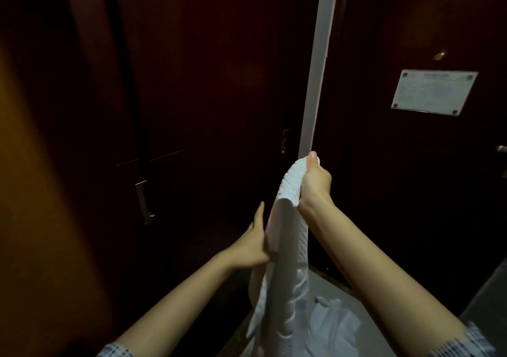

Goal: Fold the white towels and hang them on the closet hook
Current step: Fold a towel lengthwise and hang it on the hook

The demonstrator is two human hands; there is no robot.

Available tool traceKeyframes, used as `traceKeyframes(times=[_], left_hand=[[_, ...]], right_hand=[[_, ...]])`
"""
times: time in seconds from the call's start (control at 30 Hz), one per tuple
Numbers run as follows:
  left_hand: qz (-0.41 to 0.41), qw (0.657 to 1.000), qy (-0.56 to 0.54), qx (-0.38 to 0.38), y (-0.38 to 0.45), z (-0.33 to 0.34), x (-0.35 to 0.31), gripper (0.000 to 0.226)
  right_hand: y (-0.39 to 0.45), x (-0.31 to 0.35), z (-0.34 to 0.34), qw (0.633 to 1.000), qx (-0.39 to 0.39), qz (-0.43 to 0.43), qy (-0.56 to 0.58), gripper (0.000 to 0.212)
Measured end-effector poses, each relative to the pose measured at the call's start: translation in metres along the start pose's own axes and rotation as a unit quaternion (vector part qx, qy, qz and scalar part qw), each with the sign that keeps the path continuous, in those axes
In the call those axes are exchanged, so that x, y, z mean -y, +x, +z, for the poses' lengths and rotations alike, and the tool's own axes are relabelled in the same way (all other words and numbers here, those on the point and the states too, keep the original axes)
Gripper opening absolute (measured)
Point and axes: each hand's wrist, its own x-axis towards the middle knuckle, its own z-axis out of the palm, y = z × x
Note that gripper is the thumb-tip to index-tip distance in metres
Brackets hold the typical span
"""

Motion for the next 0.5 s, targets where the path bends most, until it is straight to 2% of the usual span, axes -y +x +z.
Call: traceKeyframes(times=[0.07, 0.13, 0.17, 0.2, 0.23, 0.33, 0.4, 0.5], left_hand=[[-0.073, 0.996, 0.041, -0.034, 0.004, -0.002, 0.004, 0.097], [-0.112, 0.986, 0.117, -0.028, 0.008, -0.004, 0.016, 0.044], [-0.120, 0.982, 0.141, -0.020, 0.008, -0.003, 0.023, 0.025], [-0.133, 0.980, 0.144, -0.022, 0.008, -0.003, 0.029, 0.018], [-0.148, 0.980, 0.128, -0.040, 0.007, -0.004, 0.035, 0.016], [-0.130, 0.976, 0.067, -0.163, 0.005, -0.018, 0.041, 0.017], [-0.108, 0.967, -0.011, -0.232, 0.006, -0.030, 0.037, 0.025], [-0.091, 0.946, -0.135, -0.281, 0.011, -0.042, 0.016, 0.041]], right_hand=[[0.004, 0.005, 0.000, 1.000, -0.016, -0.005, 0.023, 0.031], [0.008, 0.010, -0.003, 0.999, -0.029, -0.011, 0.042, 0.031], [0.011, 0.011, -0.005, 0.998, -0.037, -0.015, 0.051, 0.030], [0.014, 0.014, -0.007, 0.997, -0.045, -0.017, 0.061, 0.029], [0.016, 0.017, -0.011, 0.996, -0.055, -0.019, 0.069, 0.028], [0.022, 0.028, -0.023, 0.993, -0.091, -0.028, 0.073, 0.029], [0.026, 0.030, -0.034, 0.988, -0.126, -0.032, 0.084, 0.031], [0.027, 0.030, -0.043, 0.984, -0.162, -0.033, 0.070, 0.032]])
